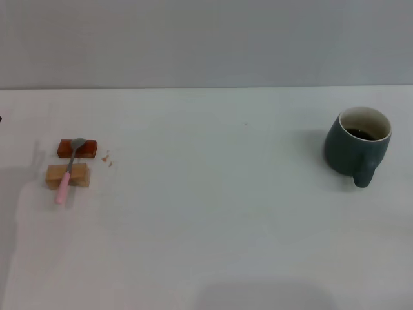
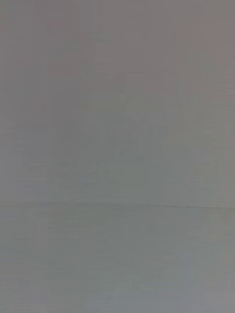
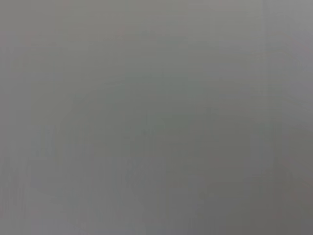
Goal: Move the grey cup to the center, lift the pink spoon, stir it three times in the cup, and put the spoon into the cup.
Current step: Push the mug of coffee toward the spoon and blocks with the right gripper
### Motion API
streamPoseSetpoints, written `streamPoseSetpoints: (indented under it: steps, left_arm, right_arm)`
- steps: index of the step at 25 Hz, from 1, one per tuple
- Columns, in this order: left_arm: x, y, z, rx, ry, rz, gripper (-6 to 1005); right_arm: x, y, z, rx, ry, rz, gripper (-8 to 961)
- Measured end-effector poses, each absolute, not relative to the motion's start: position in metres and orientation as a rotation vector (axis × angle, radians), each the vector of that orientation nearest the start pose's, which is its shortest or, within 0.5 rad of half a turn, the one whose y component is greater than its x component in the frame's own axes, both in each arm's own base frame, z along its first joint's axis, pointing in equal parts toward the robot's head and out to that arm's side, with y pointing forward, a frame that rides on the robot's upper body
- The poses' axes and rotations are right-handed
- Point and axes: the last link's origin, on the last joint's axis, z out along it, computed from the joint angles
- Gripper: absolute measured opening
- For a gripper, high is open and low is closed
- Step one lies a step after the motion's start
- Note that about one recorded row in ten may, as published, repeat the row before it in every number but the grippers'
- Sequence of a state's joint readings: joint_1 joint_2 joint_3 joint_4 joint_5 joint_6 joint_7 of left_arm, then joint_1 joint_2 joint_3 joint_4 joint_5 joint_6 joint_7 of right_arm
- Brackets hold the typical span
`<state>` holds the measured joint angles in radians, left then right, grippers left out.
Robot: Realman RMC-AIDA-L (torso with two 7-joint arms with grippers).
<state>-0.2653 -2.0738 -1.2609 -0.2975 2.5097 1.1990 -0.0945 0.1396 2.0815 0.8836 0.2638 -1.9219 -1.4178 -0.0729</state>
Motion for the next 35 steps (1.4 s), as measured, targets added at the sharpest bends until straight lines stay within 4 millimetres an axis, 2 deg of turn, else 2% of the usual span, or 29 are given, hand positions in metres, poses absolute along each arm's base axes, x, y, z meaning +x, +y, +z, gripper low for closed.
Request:
streamPoseSetpoints:
  steps: [9, 13, 18, 27, 31, 35]
  left_arm:
    - [-0.36, 0.301, 0.029, -1.319, -0.555, -0.687, 840]
    - [-0.361, 0.301, 0.028, -1.324, -0.563, -0.679, 840]
    - [-0.361, 0.304, 0.026, -1.331, -0.571, -0.675, 840]
    - [-0.359, 0.306, 0.026, -1.336, -0.568, -0.675, 840]
    - [-0.359, 0.306, 0.026, -1.336, -0.568, -0.675, 840]
    - [-0.359, 0.306, 0.027, -1.335, -0.567, -0.677, 840]
  right_arm:
    - [0.401, 0.226, 0.042, -1.052, 0.565, 0.524, -1]
    - [0.412, 0.238, 0.047, -1.047, 0.624, 0.501, -1]
    - [0.422, 0.274, 0.057, -1.08, 0.663, 0.416, -2]
    - [0.418, 0.338, 0.059, -1.179, 0.788, 0.339, -1]
    - [0.413, 0.364, 0.055, -1.252, 0.853, 0.273, -1]
    - [0.405, 0.381, 0.046, -1.329, 0.873, 0.2, 0]
